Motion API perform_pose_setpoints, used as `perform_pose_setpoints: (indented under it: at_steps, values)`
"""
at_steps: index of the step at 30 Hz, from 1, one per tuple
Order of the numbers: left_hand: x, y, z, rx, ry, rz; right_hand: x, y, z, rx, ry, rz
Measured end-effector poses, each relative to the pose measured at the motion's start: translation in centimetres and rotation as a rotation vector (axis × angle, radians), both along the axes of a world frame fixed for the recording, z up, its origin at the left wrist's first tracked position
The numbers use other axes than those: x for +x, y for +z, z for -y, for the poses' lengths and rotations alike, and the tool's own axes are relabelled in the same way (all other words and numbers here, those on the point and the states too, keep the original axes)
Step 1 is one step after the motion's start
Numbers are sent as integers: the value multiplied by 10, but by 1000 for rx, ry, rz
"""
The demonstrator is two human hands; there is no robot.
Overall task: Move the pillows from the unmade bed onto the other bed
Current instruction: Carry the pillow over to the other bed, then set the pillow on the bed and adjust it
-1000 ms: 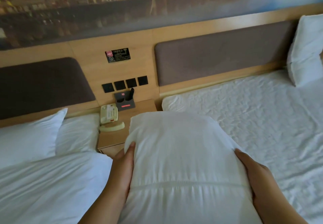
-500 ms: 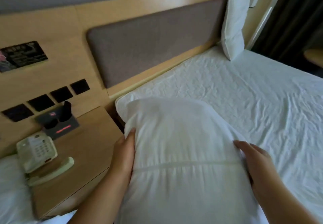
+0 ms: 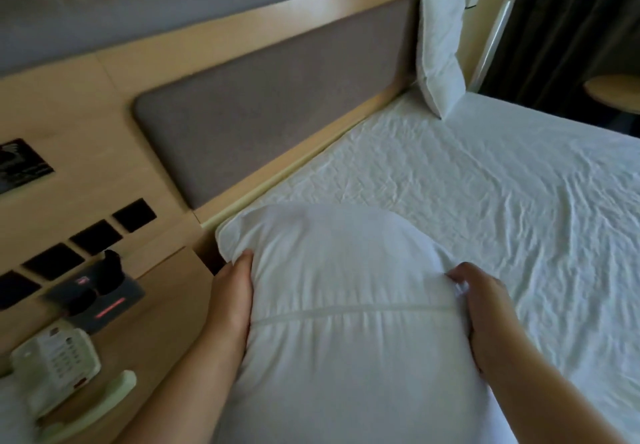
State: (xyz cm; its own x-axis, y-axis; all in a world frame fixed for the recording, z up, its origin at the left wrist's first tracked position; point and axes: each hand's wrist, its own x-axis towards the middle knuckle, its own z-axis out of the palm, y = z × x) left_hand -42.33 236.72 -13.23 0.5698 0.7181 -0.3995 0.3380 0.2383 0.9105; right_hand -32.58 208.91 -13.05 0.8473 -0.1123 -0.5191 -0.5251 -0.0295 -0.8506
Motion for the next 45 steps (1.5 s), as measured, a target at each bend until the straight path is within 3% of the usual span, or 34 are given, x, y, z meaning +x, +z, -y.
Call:
perform_pose_setpoints:
  at_steps: [7,10,14,16,21,25,29,33,38,45]
  values:
    - [42,36,15,-94,-88,243,121,60,-18,-122,88,387]
    - [55,25,18,-47,-292,54,179,54,-16,-345,141,467]
    - [69,-10,9,3,-701,-485,236,-20,-11,-715,458,258]
    - [78,-31,12,12,-818,-626,222,-63,-8,-848,565,190]
    - [117,-77,10,-10,-932,-665,126,-144,2,-909,861,-48]
    - [156,-103,-10,158,-1073,-711,78,-179,10,-951,958,-187]
    - [199,-121,-38,371,-1287,-713,76,-178,3,-955,895,-227]
    - [247,-122,-47,554,-1475,-580,95,-169,-14,-975,763,-200]
    - [305,-149,-55,840,-1763,-625,110,-163,-39,-999,657,-208]
    - [352,-169,-26,1062,-1972,-617,102,-164,-55,-1088,740,-243]
